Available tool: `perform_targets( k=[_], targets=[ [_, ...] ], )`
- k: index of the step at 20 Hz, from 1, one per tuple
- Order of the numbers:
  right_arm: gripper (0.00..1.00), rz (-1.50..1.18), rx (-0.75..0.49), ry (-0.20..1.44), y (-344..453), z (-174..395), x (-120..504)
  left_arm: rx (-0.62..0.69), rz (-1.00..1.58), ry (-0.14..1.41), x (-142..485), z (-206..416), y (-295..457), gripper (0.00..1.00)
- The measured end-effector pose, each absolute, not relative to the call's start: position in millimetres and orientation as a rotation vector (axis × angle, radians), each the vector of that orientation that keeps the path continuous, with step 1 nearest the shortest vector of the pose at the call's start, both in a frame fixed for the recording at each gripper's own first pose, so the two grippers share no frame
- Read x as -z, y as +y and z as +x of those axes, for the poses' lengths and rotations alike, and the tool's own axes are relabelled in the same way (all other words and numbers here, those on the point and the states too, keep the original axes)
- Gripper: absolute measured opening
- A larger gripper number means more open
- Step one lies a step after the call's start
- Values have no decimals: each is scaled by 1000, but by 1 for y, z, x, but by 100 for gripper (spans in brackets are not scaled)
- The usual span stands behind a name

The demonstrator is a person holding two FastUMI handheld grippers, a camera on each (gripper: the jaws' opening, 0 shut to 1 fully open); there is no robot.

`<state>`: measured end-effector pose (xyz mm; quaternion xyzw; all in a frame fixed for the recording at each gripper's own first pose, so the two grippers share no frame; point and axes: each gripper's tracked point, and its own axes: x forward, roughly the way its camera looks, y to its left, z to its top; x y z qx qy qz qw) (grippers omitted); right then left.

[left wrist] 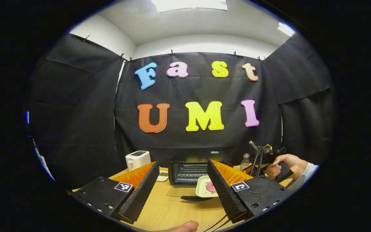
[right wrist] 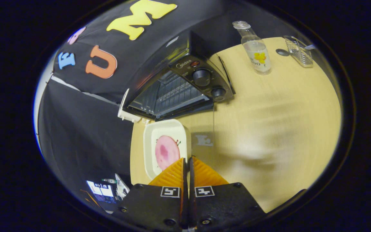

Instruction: Open the electric oven with the left hand, put the food in, and close the electric oven.

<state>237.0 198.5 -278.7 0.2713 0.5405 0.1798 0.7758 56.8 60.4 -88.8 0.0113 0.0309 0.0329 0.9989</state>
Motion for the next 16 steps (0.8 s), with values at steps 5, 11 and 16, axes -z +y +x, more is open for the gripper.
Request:
perform_targets(
  k=[5, 11, 16],
  targets=[
    [4, 699, -272, 1110, 233, 275, 296, -133, 36, 72, 102, 61, 93, 95],
    [5, 857, -112, 962, 262, 318, 310, -177, 3, 101, 127, 74, 113, 95],
    [5, 931, -20, 709, 263, 362, 302, -172, 25, 115, 142, 82, 116, 95]
  ],
)
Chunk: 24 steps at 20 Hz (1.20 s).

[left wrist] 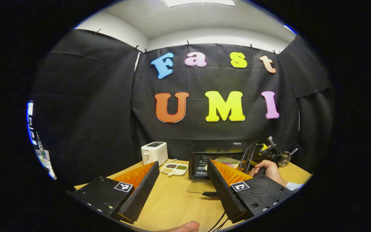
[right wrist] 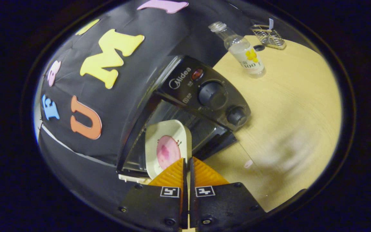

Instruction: Open the electric oven with the left hand, put the food in, and close the electric oven.

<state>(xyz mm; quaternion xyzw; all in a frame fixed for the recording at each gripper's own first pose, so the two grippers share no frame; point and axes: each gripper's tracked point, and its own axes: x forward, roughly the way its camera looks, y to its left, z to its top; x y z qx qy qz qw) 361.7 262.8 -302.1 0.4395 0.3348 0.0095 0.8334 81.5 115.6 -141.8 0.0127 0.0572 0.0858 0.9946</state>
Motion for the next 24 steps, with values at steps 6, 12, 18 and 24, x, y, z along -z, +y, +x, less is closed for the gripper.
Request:
perform_targets(
  k=[6, 12, 18, 24],
  targets=[
    [6, 925, 37, 687, 280, 388, 328, -123, 42, 127, 160, 89, 105, 95],
    [6, 912, 70, 756, 288, 387, 353, -134, 35, 134, 172, 90, 118, 95],
    [6, 930, 52, 699, 292, 400, 338, -146, 30, 139, 174, 87, 129, 95],
    [8, 908, 8, 602, 303, 426, 332, -154, 30, 150, 181, 86, 136, 95]
  ],
)
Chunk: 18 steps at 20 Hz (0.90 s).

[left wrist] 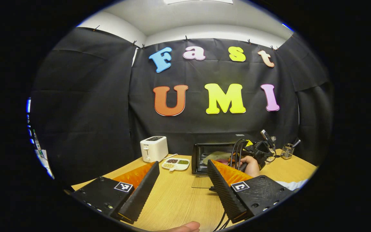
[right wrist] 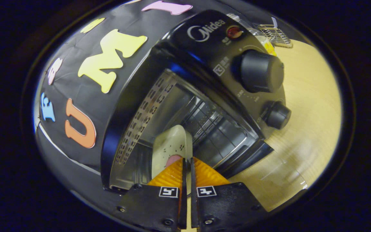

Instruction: Open the electric oven with the left hand, put the food in, and close the electric oven.

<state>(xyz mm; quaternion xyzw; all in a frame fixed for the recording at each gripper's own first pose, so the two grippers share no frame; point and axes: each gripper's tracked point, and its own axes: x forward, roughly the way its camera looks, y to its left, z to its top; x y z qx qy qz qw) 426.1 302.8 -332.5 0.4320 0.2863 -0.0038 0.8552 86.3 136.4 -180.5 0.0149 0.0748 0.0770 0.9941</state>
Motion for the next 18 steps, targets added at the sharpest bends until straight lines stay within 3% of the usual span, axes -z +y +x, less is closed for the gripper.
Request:
perform_targets(
  k=[5, 7, 18],
  targets=[
    [7, 783, 33, 461, 289, 442, 324, -177, 32, 186, 193, 87, 144, 95],
    [11, 728, 24, 413, 283, 435, 319, -183, 26, 193, 195, 85, 147, 95],
    [77, 514, -36, 358, 252, 356, 305, -201, 2, 229, 194, 69, 154, 95]
  ],
)
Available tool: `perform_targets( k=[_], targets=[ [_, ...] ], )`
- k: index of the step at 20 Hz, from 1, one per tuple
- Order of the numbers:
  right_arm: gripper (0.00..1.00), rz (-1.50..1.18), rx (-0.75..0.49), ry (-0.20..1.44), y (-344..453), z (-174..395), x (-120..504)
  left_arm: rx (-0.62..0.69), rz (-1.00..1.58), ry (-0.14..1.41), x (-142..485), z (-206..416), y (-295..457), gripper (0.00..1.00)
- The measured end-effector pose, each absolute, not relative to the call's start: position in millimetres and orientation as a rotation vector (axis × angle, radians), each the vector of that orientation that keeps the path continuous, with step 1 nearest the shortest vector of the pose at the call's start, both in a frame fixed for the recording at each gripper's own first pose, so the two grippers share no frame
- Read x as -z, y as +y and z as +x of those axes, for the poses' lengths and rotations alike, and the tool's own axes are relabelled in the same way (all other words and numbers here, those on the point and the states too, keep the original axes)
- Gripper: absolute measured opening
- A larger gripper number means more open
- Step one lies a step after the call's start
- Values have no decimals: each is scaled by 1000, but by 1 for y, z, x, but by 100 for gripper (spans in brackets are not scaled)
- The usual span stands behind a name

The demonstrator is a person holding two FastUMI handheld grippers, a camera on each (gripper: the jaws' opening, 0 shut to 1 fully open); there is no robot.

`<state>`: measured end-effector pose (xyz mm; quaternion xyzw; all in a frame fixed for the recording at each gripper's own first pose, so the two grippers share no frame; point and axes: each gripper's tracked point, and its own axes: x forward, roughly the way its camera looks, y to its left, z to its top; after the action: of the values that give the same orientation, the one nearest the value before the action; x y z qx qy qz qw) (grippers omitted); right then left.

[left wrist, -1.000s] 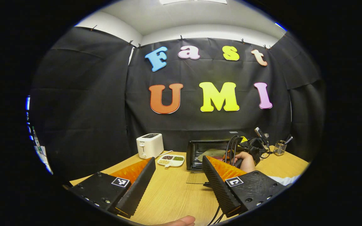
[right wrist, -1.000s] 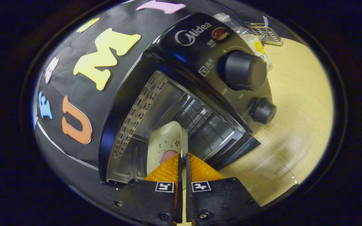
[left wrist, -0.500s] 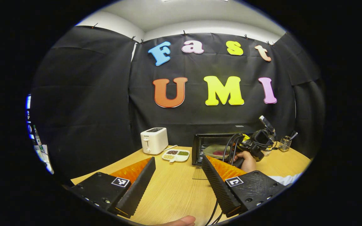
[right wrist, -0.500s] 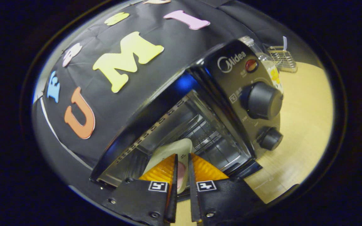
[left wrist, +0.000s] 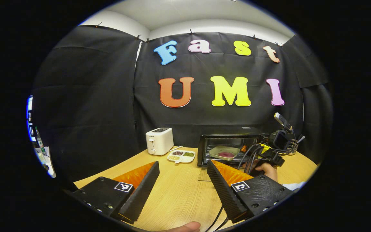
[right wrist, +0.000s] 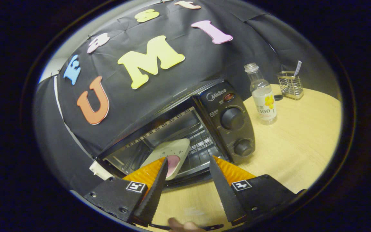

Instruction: Open the electric oven with the left hand, put the food in, and close the electric oven.

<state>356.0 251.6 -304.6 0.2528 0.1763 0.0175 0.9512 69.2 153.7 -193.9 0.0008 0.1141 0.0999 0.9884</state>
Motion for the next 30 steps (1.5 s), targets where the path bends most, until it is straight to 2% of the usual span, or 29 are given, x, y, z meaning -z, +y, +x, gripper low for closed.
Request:
perform_targets(
  k=[1, 2, 3, 13, 16, 17, 18, 23, 24, 25, 29, 30],
  targets=[
    [82, 495, -37, 358, 246, 347, 303, -206, -3, 233, 194, 67, 157, 95],
    [94, 475, -40, 354, 240, 340, 301, -209, -8, 239, 196, 67, 159, 95],
    [92, 453, -53, 353, 236, 330, 298, -209, -15, 254, 200, 67, 160, 95],
    [94, 291, -137, 251, 180, 247, 224, -155, -48, 366, 235, 86, 131, 95],
    [94, 230, -142, 199, 153, 229, 187, -115, -60, 378, 240, 97, 113, 95],
    [97, 208, -139, 175, 142, 223, 170, -97, -68, 384, 243, 101, 105, 95],
    [94, 187, -146, 145, 131, 216, 154, -77, -74, 392, 246, 107, 99, 95],
    [96, 136, -172, 54, 88, 192, 100, 12, -83, 468, 284, 128, 64, 95],
    [99, 138, -173, 43, 81, 189, 92, 30, -91, 493, 295, 132, 56, 96],
    [95, 132, -165, 33, 71, 187, 84, 44, -98, 518, 305, 136, 49, 96],
    [98, 84, -111, -23, 40, 178, 56, 80, -77, 598, 337, 148, 26, 96],
    [95, 82, -95, -35, 33, 174, 52, 87, -67, 613, 344, 151, 23, 95]
  ],
)
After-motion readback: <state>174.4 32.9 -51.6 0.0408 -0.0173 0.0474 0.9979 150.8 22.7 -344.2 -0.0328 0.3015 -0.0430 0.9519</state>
